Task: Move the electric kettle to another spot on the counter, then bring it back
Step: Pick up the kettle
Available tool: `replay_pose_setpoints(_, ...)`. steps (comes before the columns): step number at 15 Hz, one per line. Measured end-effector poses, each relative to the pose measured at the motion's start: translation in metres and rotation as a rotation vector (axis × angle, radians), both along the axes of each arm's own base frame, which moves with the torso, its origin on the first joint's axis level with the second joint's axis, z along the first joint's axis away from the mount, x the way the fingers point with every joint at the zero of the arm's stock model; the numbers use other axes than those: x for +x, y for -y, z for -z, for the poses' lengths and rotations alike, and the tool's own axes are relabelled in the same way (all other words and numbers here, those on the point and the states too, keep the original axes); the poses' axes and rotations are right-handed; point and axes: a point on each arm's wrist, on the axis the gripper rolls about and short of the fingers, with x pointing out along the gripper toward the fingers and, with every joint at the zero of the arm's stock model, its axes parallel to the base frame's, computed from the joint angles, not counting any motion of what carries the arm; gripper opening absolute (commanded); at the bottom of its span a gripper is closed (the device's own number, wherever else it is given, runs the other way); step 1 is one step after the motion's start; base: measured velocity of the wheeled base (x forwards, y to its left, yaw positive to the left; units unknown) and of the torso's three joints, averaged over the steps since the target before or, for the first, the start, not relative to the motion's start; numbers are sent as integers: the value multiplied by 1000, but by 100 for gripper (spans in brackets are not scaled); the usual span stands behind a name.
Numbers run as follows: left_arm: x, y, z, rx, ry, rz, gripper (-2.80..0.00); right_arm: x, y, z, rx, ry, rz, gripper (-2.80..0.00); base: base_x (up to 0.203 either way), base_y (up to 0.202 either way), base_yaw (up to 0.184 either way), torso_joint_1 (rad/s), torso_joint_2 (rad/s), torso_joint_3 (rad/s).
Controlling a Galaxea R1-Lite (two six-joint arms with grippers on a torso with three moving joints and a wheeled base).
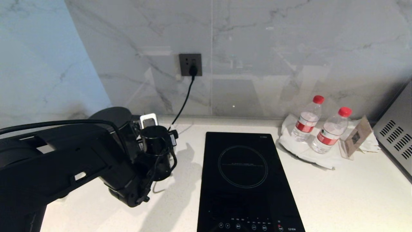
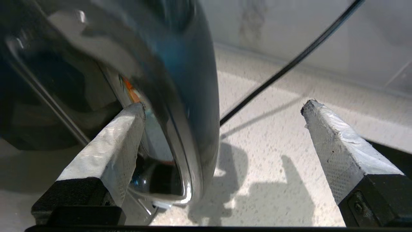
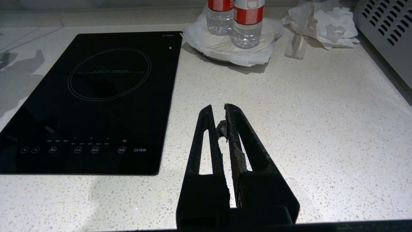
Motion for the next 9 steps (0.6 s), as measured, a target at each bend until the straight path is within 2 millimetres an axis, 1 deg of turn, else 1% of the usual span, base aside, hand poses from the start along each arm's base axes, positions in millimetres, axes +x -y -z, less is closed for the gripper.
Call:
replay_pose_setpoints(5,8,-9,-8,-9,22,-20,0,0,0,0,0,0,0,-280,0,0,0,0,0,0)
replay_pose_setpoints(9,9,-13,-13,-14,35,-34,0,0,0,0,0,0,0,-280,0,0,0,0,0,0)
